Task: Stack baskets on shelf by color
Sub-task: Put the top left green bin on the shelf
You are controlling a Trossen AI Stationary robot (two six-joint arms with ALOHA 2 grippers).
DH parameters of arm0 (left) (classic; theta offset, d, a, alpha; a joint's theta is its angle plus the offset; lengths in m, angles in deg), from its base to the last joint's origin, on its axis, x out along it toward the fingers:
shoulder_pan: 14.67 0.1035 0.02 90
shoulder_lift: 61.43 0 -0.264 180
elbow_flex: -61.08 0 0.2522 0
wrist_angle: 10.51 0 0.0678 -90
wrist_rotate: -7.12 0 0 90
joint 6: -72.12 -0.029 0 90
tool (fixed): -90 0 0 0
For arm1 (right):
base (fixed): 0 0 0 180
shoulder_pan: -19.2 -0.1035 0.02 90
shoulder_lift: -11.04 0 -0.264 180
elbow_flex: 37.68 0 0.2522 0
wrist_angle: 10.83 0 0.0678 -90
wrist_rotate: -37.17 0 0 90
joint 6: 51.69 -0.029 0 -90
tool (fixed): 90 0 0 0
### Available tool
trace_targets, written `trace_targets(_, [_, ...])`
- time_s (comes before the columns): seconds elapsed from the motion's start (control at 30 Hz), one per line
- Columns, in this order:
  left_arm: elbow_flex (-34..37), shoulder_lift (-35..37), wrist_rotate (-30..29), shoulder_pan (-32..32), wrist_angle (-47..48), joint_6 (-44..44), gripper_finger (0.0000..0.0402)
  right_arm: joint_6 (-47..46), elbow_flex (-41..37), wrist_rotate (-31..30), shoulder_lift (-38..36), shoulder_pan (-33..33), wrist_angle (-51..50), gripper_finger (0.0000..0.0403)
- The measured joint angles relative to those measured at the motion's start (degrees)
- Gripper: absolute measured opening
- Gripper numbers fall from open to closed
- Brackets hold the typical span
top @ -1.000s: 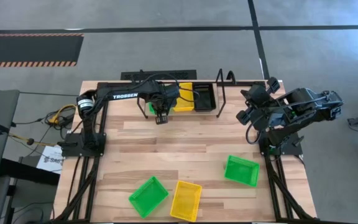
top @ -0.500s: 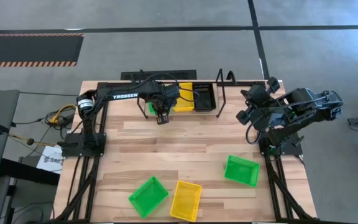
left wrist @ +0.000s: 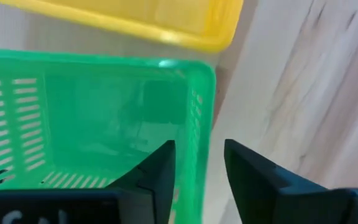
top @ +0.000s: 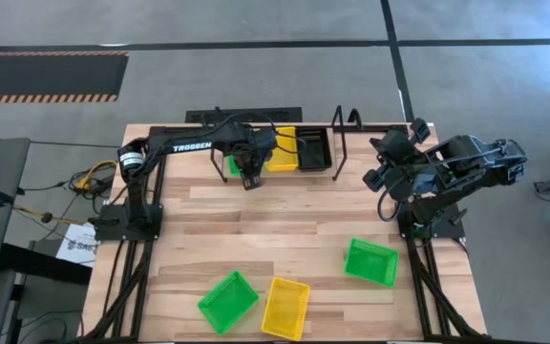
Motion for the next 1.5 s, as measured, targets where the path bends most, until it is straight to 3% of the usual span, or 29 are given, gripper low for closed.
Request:
trace_targets(0.4, [-16.1, 0.02, -0.81, -0.81, 10.59, 16.86, 0.0135, -0.15, 0.0, 0.02, 0.0, 0.0, 0.0, 0.0001])
trace_targets(0.63, [-19.1, 0.02, -11.55, -6.99, 22.12, 23.1, 0.0128, -0.13, 0.0, 0.16, 0.0, 0.34, 0.0, 0.0001])
trace_targets(0.77, [-19.08, 0.05, -19.84, -12.08, 26.72, 28.52, 0.01, -0.13, 0.0, 0.36, -0.01, 1.54, -0.01, 0.0001])
trace_targets(1.0, [-18.99, 3.75, -22.61, -19.16, 26.47, 34.92, 0.0013, 2.16, 0.02, 4.22, 0.97, 5.9, 0.35, 0.0001])
trace_targets(1.1, [-18.94, 6.92, -26.58, -21.47, 26.47, 39.83, 0.0006, 6.14, 0.04, 6.99, 2.34, 8.57, 2.2, 0.0001])
trace_targets(1.27, [-18.62, 12.64, -31.55, -25.15, 26.32, 47.13, 0.0001, 20.92, 0.06, 16.66, 5.42, 14.26, 13.98, 0.0001])
trace_targets(1.5, [-14.21, 21.24, -39.78, -32.25, 26.29, 54.77, 0.0, 44.28, 0.0, 45.05, 13.69, 23.92, 35.22, 0.0001])
